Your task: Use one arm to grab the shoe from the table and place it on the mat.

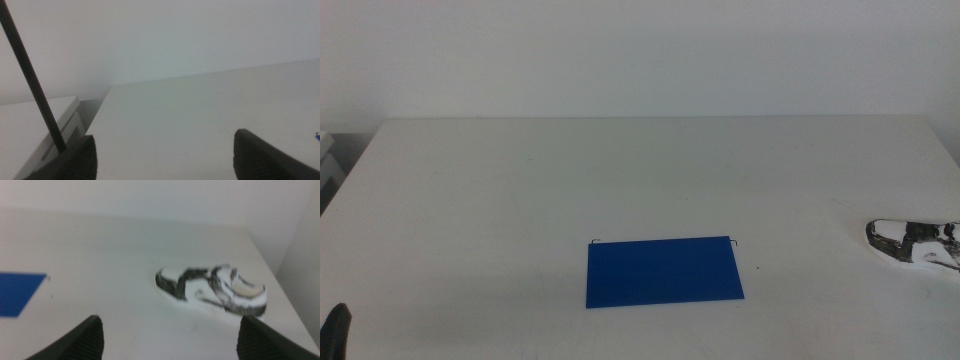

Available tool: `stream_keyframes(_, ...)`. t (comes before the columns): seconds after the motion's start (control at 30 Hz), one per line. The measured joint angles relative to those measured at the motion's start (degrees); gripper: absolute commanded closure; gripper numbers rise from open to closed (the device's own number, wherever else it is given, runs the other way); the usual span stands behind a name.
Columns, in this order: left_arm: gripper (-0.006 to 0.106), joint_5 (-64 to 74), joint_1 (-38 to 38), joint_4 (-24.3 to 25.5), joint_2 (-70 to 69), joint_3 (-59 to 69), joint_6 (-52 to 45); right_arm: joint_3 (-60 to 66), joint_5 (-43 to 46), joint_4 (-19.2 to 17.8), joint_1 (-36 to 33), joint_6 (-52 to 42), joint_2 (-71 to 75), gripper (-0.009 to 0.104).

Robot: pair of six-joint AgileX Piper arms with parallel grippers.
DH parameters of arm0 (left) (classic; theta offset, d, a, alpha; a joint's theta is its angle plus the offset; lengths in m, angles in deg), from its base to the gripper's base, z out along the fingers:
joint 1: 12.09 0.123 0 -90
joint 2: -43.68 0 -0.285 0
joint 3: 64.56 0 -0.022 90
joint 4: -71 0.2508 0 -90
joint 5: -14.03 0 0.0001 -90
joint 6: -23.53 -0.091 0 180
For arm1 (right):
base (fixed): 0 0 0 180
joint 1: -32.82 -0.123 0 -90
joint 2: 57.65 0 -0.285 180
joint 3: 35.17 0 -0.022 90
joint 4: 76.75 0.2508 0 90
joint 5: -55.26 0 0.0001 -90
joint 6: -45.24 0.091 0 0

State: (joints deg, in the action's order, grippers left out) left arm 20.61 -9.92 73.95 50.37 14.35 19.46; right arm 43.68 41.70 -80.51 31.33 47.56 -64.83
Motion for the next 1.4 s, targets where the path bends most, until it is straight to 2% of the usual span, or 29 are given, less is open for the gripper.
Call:
stream_keyframes(0.1, 0.007, 0.00, 0.00, 0.00, 0.00, 0.00, 0.00, -1.31, -4.02, 0.05, 0.00, 0.00, 0.00, 0.003)
stream_keyframes(0.13, 0.007, 0.00, 0.00, 0.00, 0.00, 0.00, 0.00, -8.33, -11.74, 0.05, 0.00, 0.00, -0.10, 0.003)
stream_keyframes(0.27, 0.007, 0.00, 0.00, 0.00, 0.00, 0.00, 0.05, -16.66, -17.99, 0.05, 0.00, 0.00, -3.15, 0.003)
stream_keyframes(0.73, 0.007, 0.00, 0.00, 0.00, 0.00, 0.00, 0.05, -37.02, -26.68, -1.00, 0.00, 0.00, -27.36, 0.003)
stream_keyframes(0.9, 0.007, 0.00, 0.00, 0.00, 0.00, 0.00, 0.05, -47.23, -34.93, -1.00, 0.00, -1.10, -37.76, 0.003)
stream_keyframes(1.03, 0.007, 0.00, 0.00, 0.00, 0.00, 0.00, 0.05, -56.11, -42.07, -2.37, 0.00, -4.82, -47.42, 0.003)
stream_keyframes(1.07, 0.007, 0.00, 0.00, 0.00, 0.00, 0.00, 0.05, -62.65, -47.46, -4.70, 0.00, -8.80, -56.29, 0.003)
stream_keyframes(1.17, 0.007, 0.00, 0.00, 0.00, 0.00, 0.00, 0.05, -66.19, -50.79, -5.08, 0.12, -14.63, -62.81, 0.003)
stream_keyframes(1.3, 0.007, 0.00, 0.00, 0.00, 0.00, 0.00, 0.05, -69.28, -51.89, -3.41, 1.93, -27.21, -71.03, 0.003)
stream_keyframes(1.4, 0.007, 0.00, 0.00, 0.00, 0.00, 0.00, 0.05, -70.17, -49.59, -1.00, 4.32, -37.83, -75.89, 0.003)
